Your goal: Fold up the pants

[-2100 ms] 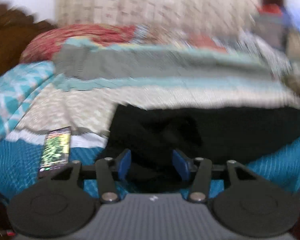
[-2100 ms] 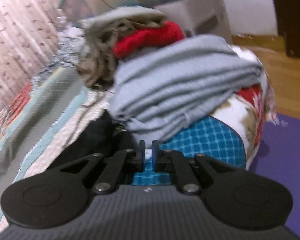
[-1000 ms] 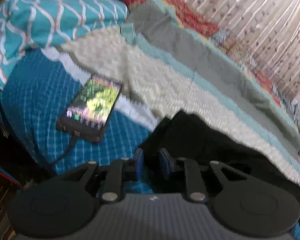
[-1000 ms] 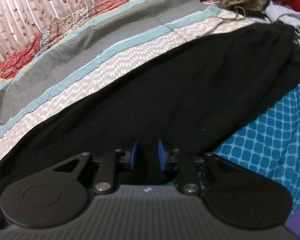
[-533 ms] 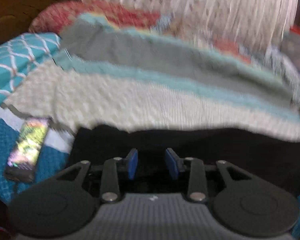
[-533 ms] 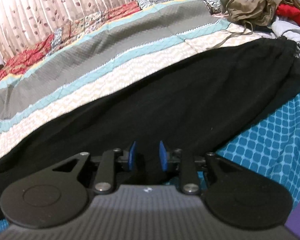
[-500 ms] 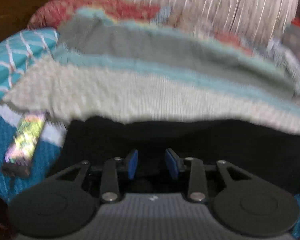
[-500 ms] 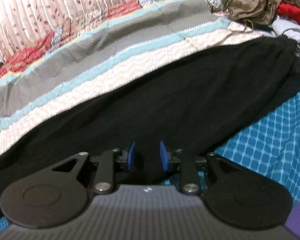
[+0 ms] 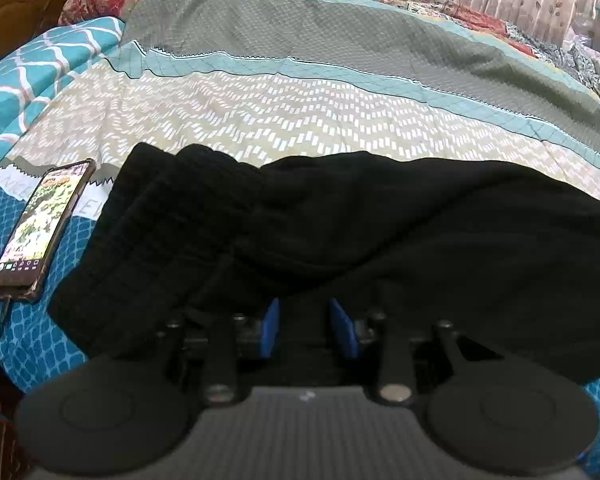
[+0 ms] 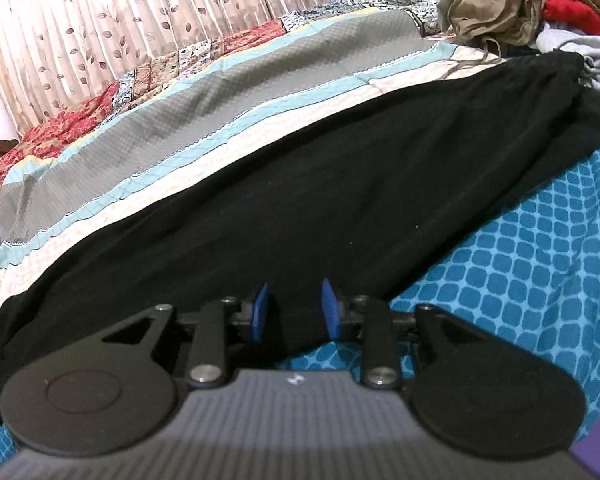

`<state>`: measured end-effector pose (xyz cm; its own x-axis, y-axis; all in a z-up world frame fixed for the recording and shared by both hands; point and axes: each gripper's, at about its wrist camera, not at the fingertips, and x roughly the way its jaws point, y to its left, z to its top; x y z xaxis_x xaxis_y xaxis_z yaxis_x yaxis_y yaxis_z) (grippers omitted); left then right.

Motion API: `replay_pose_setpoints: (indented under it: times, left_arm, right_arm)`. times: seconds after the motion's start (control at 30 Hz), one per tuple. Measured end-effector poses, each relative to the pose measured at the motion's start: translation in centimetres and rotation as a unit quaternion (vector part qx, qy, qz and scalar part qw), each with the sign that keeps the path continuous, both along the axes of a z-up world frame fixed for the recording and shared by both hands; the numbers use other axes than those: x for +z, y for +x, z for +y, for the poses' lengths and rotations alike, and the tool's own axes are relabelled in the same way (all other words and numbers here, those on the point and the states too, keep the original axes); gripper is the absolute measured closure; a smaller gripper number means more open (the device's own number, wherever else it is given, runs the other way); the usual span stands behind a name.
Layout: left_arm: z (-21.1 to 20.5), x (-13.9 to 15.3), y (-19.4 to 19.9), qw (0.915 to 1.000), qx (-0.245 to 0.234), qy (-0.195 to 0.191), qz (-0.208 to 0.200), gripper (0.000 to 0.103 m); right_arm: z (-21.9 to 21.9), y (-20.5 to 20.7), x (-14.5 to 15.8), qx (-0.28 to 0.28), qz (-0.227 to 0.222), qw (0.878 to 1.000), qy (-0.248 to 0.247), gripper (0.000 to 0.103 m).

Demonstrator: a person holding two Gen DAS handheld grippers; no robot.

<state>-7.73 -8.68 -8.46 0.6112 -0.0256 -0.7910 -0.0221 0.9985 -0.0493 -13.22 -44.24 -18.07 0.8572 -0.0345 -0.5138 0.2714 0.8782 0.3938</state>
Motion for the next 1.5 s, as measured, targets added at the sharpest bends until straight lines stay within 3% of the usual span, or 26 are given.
replay_pose_setpoints:
  times: [1.13,1.33,1.43,1.5]
  left_arm:
    - [-0.2,-0.8,0.0,0.9998,0.008,0.005,-0.019,0.068]
    - [0.4,0.1,0.1,0.9999,0.004,-0.012,-0.01,0.067]
    - [2.5,2.6,-0.9,0.9982,-0.002,-0.05,-0.033,0.05]
    - [4.8,4.4,-1.8,0.995,0.008,-0.058,-0.081,0.02]
  right_arm:
    - [-1.0,-0.6,-0.2,0.034,-0.008,0.999,0.01,0.069]
    - [0.3,0.0,1.0,0.04,0.023,0.999,-0.027,0.069]
    - [1.3,0.0,2.4,0.049,0.035,0.998,-0.033,0.064]
    - [2.1,-0.5,3.2,0.07,0.019,0.997,-0.02,0.063]
